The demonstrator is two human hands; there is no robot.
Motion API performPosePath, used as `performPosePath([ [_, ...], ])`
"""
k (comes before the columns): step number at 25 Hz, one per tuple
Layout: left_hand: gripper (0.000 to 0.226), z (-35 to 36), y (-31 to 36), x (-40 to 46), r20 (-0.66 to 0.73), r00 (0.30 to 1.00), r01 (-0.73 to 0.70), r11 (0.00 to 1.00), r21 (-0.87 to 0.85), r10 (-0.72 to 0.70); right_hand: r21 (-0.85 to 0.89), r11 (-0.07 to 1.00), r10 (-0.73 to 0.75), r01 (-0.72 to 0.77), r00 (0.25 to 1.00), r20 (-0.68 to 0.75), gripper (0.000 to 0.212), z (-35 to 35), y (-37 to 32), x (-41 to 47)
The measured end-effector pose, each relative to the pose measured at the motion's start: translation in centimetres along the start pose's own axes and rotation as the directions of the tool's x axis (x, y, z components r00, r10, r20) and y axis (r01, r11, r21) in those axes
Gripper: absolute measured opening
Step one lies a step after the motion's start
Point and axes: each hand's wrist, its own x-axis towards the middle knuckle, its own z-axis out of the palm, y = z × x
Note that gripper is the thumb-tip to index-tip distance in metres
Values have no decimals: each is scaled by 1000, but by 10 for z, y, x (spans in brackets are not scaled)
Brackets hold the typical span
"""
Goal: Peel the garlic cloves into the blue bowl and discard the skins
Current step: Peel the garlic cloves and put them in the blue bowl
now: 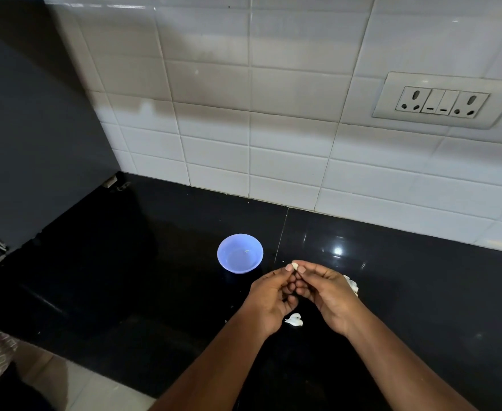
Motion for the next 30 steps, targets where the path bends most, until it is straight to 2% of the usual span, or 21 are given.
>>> performPosePath([
  [4, 8, 1, 2, 1, -28, 999, 17, 997, 80, -15, 9, 1000, -22, 22, 1000, -18, 18, -2, 2, -4],
  [10, 12, 0, 7, 2, -28, 999, 29, 996, 88, -27, -129, 987, -93, 96, 995, 25, 22, 3, -2, -6],
  [16, 7, -2, 7, 6, 0, 994, -112, 984, 140, 113, 27, 998, 52, -54, 995, 86, 22, 6, -4, -2],
  [23, 11, 4, 3, 7, 2, 962, -256, 896, 363, 274, 144, 982, 117, -121, 992, 38, 20, 8, -1, -3],
  [27, 11, 11, -3, 9, -50, 961, -244, 922, 299, 271, 254, 953, 166, -164, 986, 15, 18, 10, 2, -3],
  [30, 17, 16, -7, 12, -109, 970, -191, 957, 218, 218, 345, 923, 187, -172, 982, -11, 17, 10, 8, -3],
])
